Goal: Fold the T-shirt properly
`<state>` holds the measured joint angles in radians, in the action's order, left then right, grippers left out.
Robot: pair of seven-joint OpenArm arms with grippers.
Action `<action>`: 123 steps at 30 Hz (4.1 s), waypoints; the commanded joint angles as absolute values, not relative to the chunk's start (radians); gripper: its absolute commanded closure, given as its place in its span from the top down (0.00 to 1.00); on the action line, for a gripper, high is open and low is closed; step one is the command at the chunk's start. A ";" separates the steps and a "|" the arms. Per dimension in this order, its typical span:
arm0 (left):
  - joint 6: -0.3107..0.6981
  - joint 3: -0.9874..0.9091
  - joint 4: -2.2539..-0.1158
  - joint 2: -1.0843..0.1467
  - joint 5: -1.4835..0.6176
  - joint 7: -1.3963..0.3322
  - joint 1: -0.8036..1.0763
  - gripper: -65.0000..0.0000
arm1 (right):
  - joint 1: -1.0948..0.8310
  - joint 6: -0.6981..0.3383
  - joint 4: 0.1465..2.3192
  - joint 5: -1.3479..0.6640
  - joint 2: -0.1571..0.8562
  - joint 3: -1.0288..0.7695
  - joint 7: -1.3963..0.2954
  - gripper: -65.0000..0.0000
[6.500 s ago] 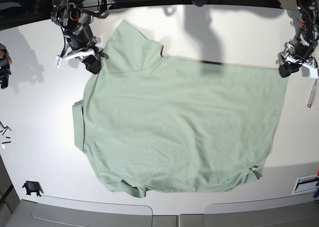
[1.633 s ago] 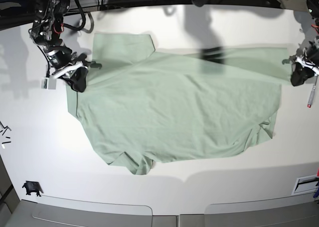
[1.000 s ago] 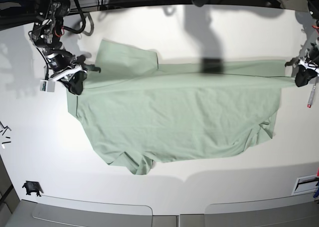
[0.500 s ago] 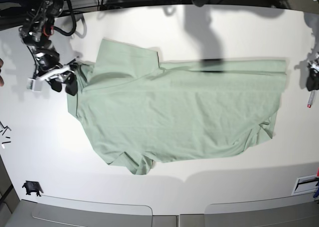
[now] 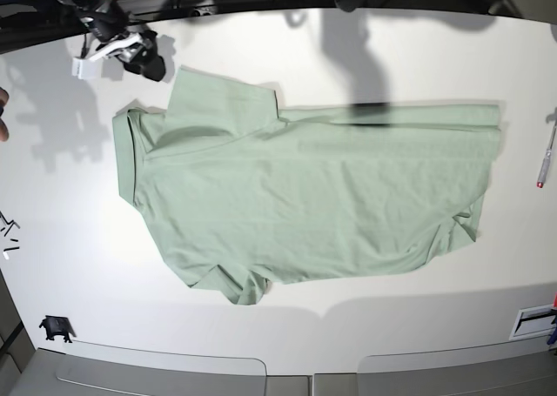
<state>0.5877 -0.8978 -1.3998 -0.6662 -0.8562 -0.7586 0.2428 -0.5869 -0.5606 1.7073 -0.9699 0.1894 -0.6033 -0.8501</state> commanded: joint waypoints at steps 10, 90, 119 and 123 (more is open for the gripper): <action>0.595 -0.908 -1.415 -0.690 -0.876 -0.732 0.236 0.31 | -0.576 -0.505 1.716 -0.854 0.168 -0.456 -0.761 0.54; 0.680 -0.738 -1.415 -0.632 -0.970 -0.788 0.296 0.18 | -0.033 -0.554 1.712 -0.586 0.131 -0.326 -0.731 0.15; 0.459 -0.378 -1.361 -0.449 -0.446 -0.597 0.234 0.00 | -0.169 -0.483 1.416 -0.403 0.234 -0.424 -0.682 0.00; 0.459 -0.378 -1.338 -0.450 -0.446 -0.617 0.267 0.00 | -0.169 -0.483 1.416 -0.403 0.250 -0.424 -0.701 0.00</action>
<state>0.4767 -0.3744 -1.3441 -0.4358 -0.4969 -0.5446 0.2501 -0.1688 -0.4789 1.4090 -0.4164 0.2382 -0.4210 -0.6792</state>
